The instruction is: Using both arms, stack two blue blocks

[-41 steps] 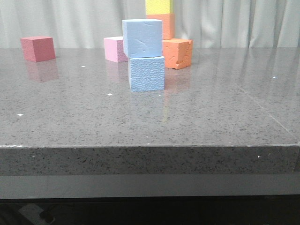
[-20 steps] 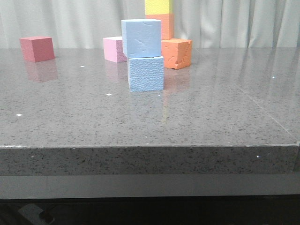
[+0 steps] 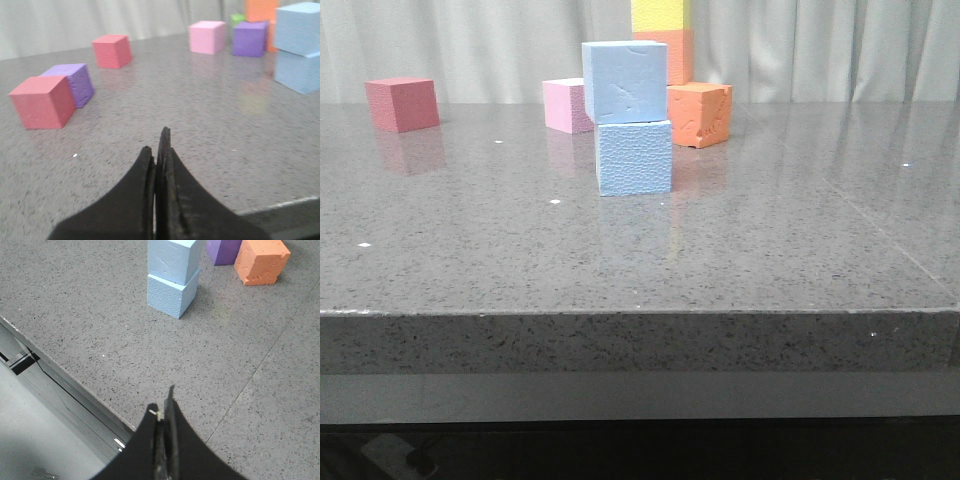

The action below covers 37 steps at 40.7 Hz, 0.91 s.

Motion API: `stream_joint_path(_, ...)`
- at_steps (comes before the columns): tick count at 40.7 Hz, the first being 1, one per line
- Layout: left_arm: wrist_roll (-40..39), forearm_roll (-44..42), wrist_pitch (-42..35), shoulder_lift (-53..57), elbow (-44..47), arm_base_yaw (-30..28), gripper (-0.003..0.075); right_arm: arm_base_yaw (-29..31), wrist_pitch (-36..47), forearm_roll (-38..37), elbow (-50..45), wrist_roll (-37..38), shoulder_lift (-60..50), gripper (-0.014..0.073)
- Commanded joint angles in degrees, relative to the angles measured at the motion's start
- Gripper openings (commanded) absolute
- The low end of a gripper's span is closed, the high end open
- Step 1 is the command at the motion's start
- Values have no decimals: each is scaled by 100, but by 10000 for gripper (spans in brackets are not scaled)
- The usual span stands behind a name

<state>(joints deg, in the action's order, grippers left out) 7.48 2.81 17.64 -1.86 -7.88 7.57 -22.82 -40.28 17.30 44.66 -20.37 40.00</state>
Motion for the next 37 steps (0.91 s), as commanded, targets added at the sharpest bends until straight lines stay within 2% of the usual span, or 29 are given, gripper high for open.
stream_joint_path(1, -63, 419, -1024, 251, 364, -275, -20, 51, 345, 93, 145, -27, -20, -128)
stream_joint_path(8, -63, 660, -1358, 330, 840, -339, -20, 51, 343, 93, 145, -27, -20, -128)
stream_joint_path(18, -63, 768, -1273, 318, 840, -339, -20, 51, 343, 93, 145, -27, -20, -128)
stream_joint_path(24, -75, 898, -1570, 318, 840, -339, -20, 51, 343, 93, 145, -27, -20, -128)
stream_joint_path(30, -636, 180, -1949, 318, 840, -339, -20, 51, 343, 93, 145, -27, -20, -128)
stream_joint_path(37, -748, 95, -1989, 318, 840, -339, -20, 51, 343, 93, 145, -27, -20, -128)
